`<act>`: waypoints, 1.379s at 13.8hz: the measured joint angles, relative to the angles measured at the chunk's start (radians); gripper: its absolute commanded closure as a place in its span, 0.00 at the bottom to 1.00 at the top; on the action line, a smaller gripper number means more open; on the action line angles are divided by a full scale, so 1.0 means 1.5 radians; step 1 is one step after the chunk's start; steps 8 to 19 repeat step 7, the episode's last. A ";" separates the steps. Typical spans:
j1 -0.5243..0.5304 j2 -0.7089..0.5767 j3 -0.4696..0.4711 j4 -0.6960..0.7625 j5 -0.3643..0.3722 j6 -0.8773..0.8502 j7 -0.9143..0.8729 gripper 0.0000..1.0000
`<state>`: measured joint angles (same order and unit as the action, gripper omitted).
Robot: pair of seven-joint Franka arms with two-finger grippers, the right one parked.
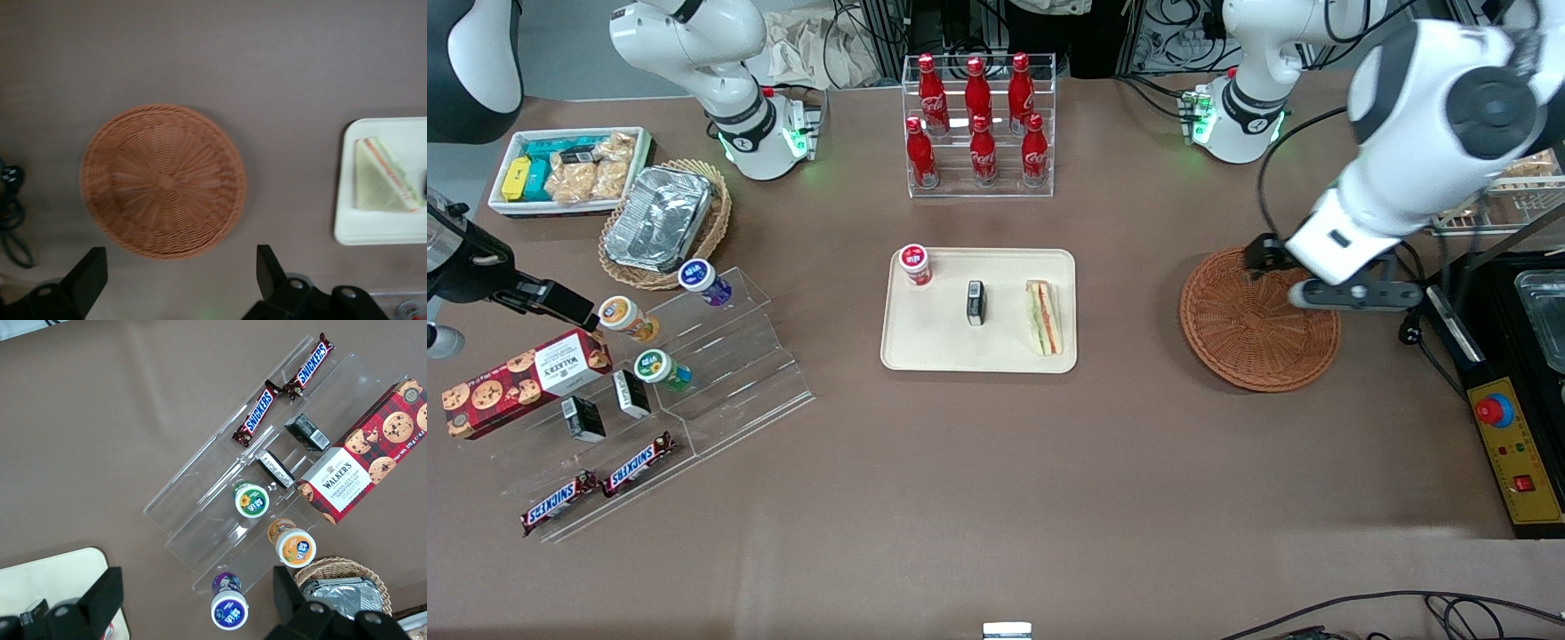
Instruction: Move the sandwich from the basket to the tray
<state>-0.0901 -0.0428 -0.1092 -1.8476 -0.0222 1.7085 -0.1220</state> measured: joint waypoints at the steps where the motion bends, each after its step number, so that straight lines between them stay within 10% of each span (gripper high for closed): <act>1: 0.020 -0.009 0.001 0.001 0.003 -0.009 0.028 0.01; 19: 0.077 -0.065 0.010 0.011 0.024 -0.025 0.069 0.00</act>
